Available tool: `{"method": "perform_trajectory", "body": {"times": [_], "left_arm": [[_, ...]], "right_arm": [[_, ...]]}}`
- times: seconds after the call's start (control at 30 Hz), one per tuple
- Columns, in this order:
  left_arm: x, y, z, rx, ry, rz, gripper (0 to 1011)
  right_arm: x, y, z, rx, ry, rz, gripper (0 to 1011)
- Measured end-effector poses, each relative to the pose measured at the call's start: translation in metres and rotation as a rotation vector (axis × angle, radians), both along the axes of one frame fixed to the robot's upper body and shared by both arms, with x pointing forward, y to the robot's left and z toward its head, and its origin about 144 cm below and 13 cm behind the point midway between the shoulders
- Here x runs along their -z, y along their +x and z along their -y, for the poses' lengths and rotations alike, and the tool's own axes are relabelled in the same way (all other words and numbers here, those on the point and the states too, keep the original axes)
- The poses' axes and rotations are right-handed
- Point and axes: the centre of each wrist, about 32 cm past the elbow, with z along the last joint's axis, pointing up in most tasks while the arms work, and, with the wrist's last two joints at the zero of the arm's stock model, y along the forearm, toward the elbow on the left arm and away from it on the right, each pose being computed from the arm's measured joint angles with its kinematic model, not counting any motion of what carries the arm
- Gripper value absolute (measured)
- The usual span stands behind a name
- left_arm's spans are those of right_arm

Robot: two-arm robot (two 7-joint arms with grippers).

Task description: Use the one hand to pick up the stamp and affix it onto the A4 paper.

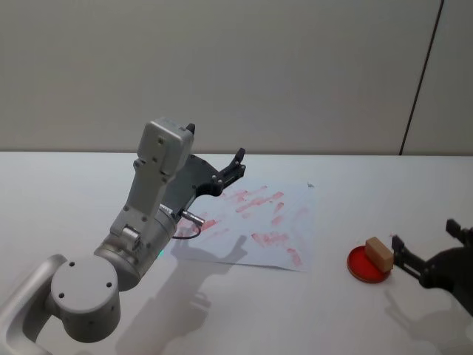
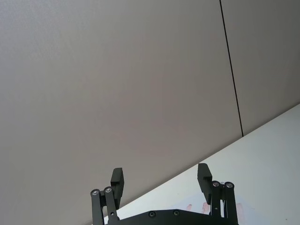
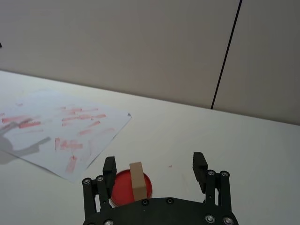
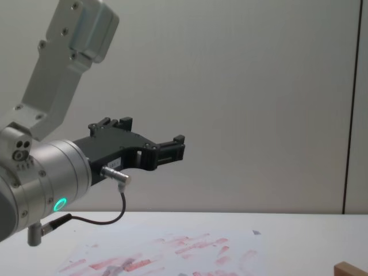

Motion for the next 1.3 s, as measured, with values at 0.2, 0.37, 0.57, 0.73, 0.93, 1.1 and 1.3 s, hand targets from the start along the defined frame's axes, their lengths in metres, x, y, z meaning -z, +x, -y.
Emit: {"method": "perform_trajectory", "body": {"times": [0.2,0.37,0.57,0.73,0.93,1.1,1.3], "left_arm": [[0.000,0.000,0.000,0.000,0.000,0.000,1002],[0.000,0.000,0.000,0.000,0.000,0.000,1002],[0.000,0.000,0.000,0.000,0.000,0.000,1003],[0.000,0.000,0.000,0.000,0.000,0.000,1002],[0.000,0.000,0.000,0.000,0.000,0.000,1002],[0.000,0.000,0.000,0.000,0.000,0.000,1002],[0.000,0.000,0.000,0.000,0.000,0.000,1002]], "right_arm": [[0.003,0.005,0.002,-0.014,-0.041,-0.053,1001],[0.007,0.016,0.001,-0.040,-0.077,-0.106,1001],[0.011,0.029,-0.002,-0.067,-0.104,-0.157,1001],[0.015,0.040,-0.007,-0.087,-0.120,-0.192,1001],[0.017,0.052,-0.010,-0.099,-0.133,-0.219,1001],[0.019,0.062,-0.013,-0.108,-0.143,-0.235,1001],[0.021,0.069,-0.015,-0.115,-0.149,-0.244,1001]]}}
